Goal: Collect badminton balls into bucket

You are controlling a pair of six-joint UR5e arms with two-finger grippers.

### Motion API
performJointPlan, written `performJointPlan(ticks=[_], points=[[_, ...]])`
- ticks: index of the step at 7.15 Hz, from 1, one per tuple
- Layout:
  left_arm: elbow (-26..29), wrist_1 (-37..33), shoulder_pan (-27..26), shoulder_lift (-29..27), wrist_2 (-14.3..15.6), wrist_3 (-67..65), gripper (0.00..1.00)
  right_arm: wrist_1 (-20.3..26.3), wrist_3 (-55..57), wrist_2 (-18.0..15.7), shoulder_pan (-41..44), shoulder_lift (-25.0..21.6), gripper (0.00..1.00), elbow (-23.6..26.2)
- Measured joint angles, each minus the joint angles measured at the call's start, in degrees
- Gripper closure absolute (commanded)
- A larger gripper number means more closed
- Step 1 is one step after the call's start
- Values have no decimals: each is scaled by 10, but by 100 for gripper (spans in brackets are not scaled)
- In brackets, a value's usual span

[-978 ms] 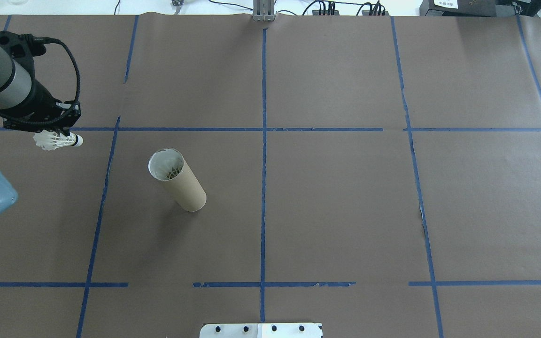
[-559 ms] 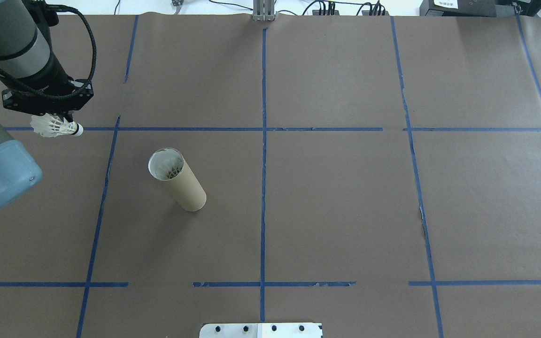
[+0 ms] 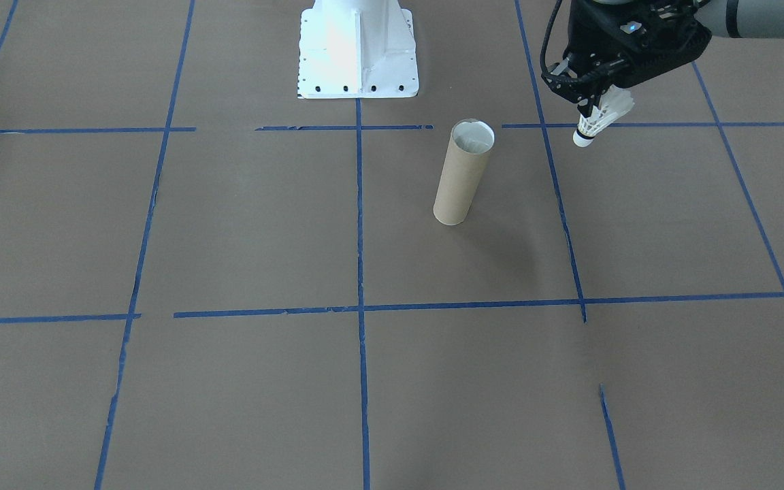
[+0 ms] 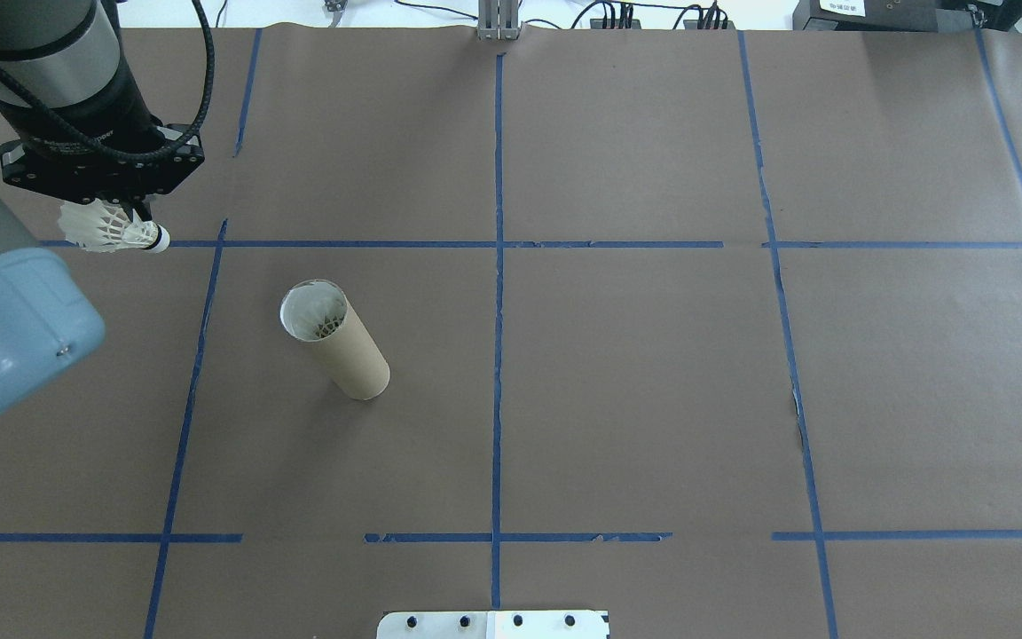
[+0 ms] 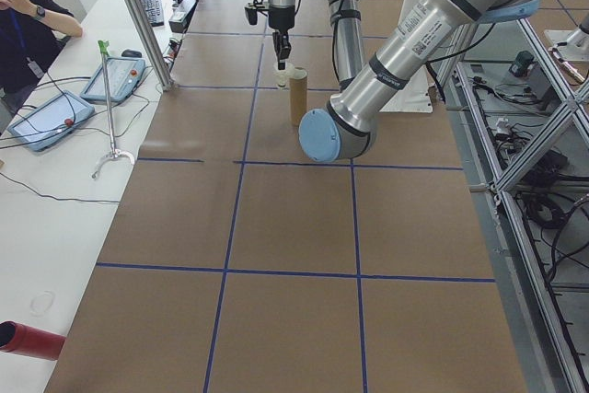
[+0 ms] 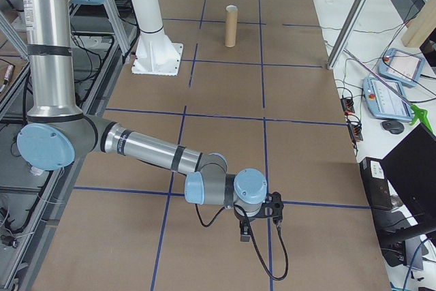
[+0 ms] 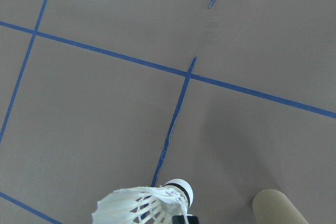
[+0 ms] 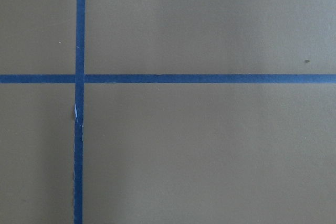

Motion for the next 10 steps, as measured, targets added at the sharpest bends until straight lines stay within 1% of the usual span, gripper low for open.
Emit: performJointPlan(ticks=[1,2,4,6,8,9,10], points=[[12,13,11,-25,3,-7,100,0,0,0,0,0,0,0],[34,20,32,-51,12,-27,100,0,0,0,0,0,0,0],[72,25,73,-83,29,-67,100,0,0,0,0,0,0,0],[125,26,96,-117,34,-89,100,0,0,0,0,0,0,0],[150,26,110,-129,35,-93,100,0,0,0,0,0,0,0],[153,26,115,-130,35,-94,59,0,0,0,0,0,0,0],[154,26,118,-130,35,-94,1,0,0,0,0,0,0,0]])
